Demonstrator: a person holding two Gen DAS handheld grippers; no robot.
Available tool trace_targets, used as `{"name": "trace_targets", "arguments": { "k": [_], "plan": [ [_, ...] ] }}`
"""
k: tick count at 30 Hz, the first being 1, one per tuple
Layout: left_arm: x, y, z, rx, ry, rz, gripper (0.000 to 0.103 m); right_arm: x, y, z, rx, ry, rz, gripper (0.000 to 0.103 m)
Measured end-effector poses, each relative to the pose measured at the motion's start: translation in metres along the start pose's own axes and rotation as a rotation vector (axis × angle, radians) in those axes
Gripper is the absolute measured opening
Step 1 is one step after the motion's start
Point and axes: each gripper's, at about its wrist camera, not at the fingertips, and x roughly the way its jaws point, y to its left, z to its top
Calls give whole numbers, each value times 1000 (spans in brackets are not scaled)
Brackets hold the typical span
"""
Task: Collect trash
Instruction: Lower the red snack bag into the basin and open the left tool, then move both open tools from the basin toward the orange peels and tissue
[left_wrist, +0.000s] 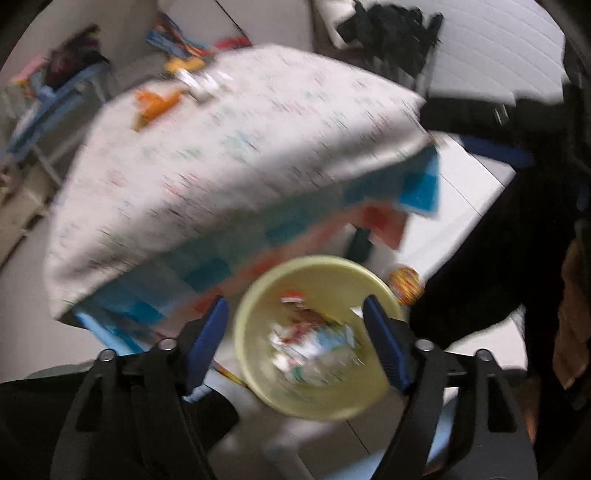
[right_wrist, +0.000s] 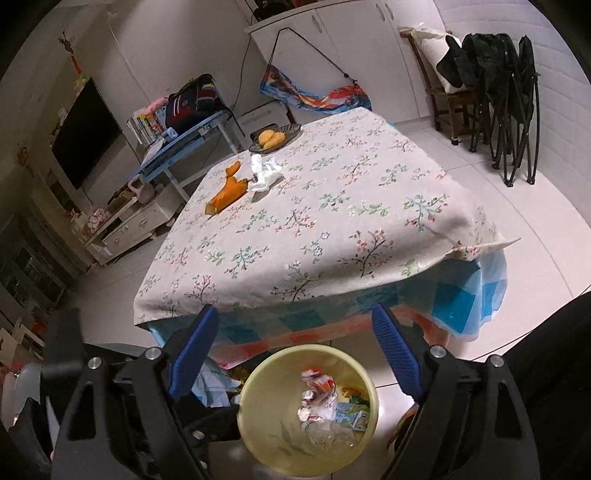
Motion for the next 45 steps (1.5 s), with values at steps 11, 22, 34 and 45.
{"name": "trace_targets", "arguments": {
  "k": [11,22,34,45],
  "plan": [
    [-37,41,19,-188,-227,199,93,-9,10,4,-81,-96,-113,91],
    [-44,62,17,-299,-270,235,95,-3,34,-2,-186,-96,-131,91],
    [-46,66,17,-319,-280,239,95,0,39,-3,-203,-92,-130,92],
    [-45,68,18,-332,-280,236,96,5,46,-5,-213,-79,-122,92]
  ]
}}
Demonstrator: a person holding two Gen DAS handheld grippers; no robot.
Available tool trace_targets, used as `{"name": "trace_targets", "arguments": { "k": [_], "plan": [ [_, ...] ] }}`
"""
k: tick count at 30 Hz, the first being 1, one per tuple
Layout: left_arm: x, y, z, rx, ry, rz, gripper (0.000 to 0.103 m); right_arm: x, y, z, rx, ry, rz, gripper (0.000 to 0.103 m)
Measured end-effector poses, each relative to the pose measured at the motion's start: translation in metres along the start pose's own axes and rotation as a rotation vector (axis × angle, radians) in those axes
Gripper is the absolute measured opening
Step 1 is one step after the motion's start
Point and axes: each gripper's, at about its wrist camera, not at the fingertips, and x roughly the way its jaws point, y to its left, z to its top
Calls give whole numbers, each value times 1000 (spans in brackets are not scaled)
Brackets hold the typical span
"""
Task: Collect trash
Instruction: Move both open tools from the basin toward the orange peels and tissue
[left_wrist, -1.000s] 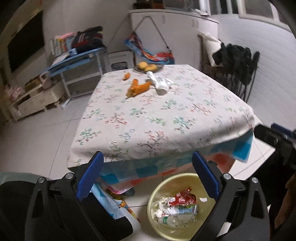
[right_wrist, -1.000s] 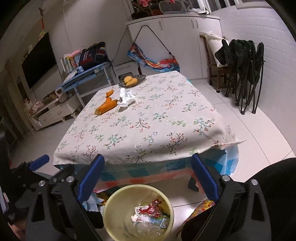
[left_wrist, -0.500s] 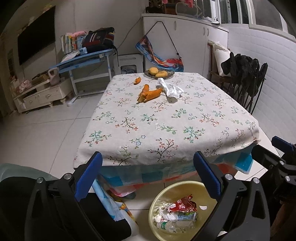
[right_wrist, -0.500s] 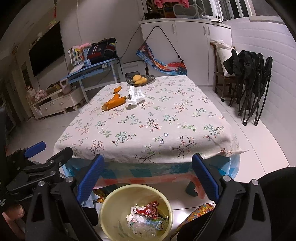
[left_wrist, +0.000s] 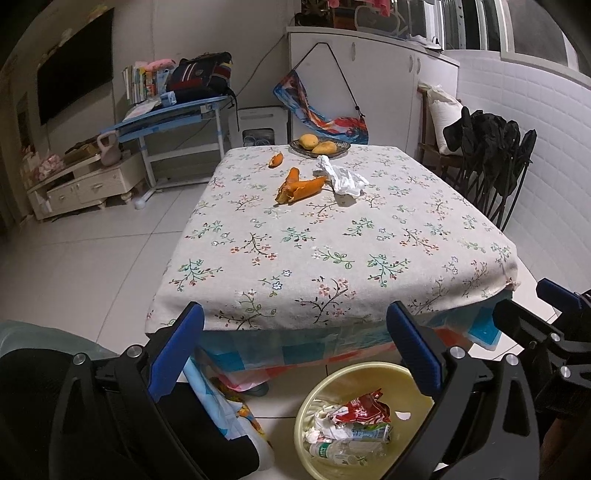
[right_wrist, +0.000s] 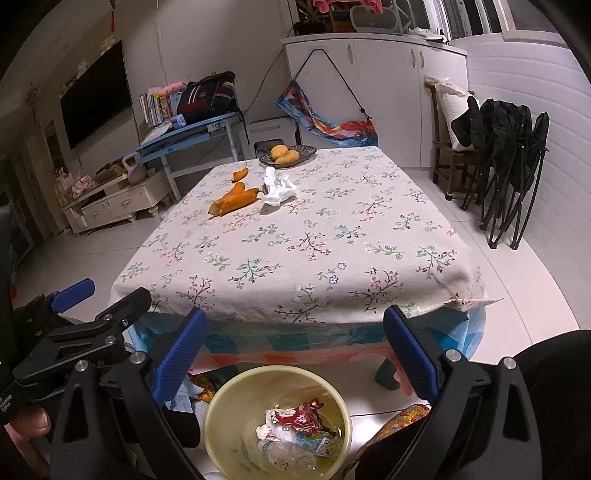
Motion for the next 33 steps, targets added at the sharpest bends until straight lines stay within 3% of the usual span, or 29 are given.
{"name": "trace_targets", "arguments": {
  "k": [20,33],
  "plan": [
    [1,6,7,-41,-1,-17,96,4,1,6,17,5,21,92],
    [38,46,73,-121,-1,-13,96,50,7,62,-45,34,74,92]
  ]
}}
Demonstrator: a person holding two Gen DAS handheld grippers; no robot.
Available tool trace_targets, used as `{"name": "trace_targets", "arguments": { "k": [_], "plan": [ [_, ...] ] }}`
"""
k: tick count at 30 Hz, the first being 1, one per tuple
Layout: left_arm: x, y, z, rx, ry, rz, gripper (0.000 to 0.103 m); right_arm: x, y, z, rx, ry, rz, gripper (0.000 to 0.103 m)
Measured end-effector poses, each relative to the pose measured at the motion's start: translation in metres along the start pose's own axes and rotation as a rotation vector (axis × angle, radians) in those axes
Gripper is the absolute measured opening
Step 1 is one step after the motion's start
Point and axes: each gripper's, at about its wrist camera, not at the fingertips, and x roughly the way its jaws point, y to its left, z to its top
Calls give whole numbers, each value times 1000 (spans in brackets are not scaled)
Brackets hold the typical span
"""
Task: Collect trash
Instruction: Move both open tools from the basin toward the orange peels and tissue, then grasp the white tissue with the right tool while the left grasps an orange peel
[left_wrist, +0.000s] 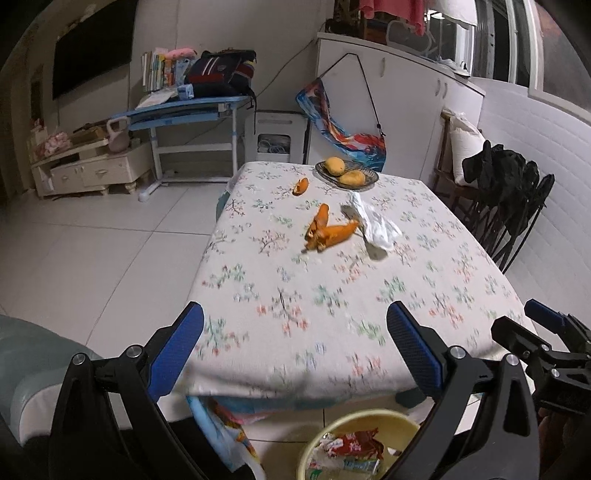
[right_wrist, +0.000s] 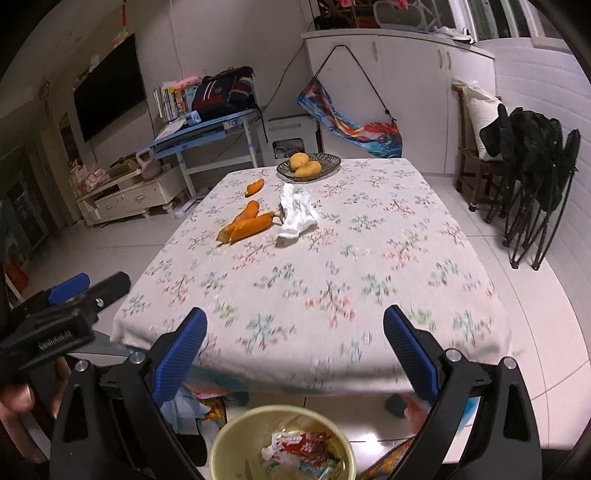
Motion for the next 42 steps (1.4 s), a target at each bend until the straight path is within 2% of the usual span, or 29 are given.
{"name": "trace_targets", "arguments": {
  "k": [5,15,21,27,32,34,35,36,37,39,41,42],
  "plan": [
    [33,5,29,-8,22,3,96,26,-12,20,-1,42,14,92],
    [133,10,92,-19,101,10,96,95,-5,71,-69,88,46,92],
    [188,-3,108,50,169,-10,95,141,-1,85,-128,124,51,92],
    [232,-17,109,86,256,-48,76,162,-10,93,-111,142,55,87],
    [247,-26,108,104,276,-68,70,175,-17,101,-89,163,55,82],
    [252,-27,108,106,292,-77,63,181,-17,101,-89,181,53,77],
    [255,-27,108,108,301,-82,56,184,-16,101,-90,188,55,71],
    [259,-28,106,113,317,-88,45,188,-16,101,-92,205,56,63],
    [262,-29,105,119,331,-95,41,192,-16,100,-94,219,56,59],
    [261,-33,104,147,327,-85,27,200,-16,96,-92,257,64,38],
    [262,-33,104,151,332,-89,20,202,-19,95,-79,267,75,30],
    [261,-31,105,139,332,-94,19,201,-20,96,-72,269,83,21]
  ]
}}
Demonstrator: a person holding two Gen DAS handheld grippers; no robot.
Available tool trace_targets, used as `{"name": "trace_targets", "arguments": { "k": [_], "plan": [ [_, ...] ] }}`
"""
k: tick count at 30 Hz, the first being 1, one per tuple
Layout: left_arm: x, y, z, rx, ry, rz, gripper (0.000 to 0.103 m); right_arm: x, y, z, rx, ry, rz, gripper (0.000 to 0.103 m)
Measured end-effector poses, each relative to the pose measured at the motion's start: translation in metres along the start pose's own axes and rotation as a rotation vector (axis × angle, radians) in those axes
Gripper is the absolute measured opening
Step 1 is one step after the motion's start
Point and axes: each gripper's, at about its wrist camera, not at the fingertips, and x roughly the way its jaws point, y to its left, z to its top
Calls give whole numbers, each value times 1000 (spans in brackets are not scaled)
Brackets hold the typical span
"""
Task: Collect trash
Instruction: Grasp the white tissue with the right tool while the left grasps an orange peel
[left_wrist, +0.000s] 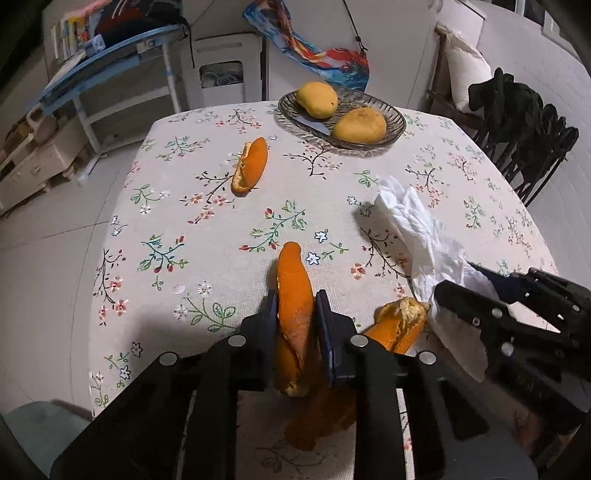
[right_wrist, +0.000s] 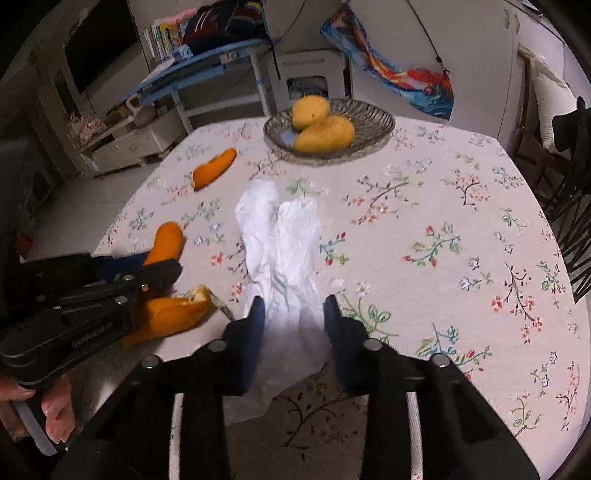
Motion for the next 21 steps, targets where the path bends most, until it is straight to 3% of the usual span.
{"name": "trace_targets", "arguments": {
  "k": [9,21],
  "plan": [
    [-32,29,1,-108,-80,3,17,-13,-12,-3,66,-9,56,14],
    [-79,24,-28,-120,-139,-17,17,-44,-15,-16,144,-45,108,11]
  ]
}}
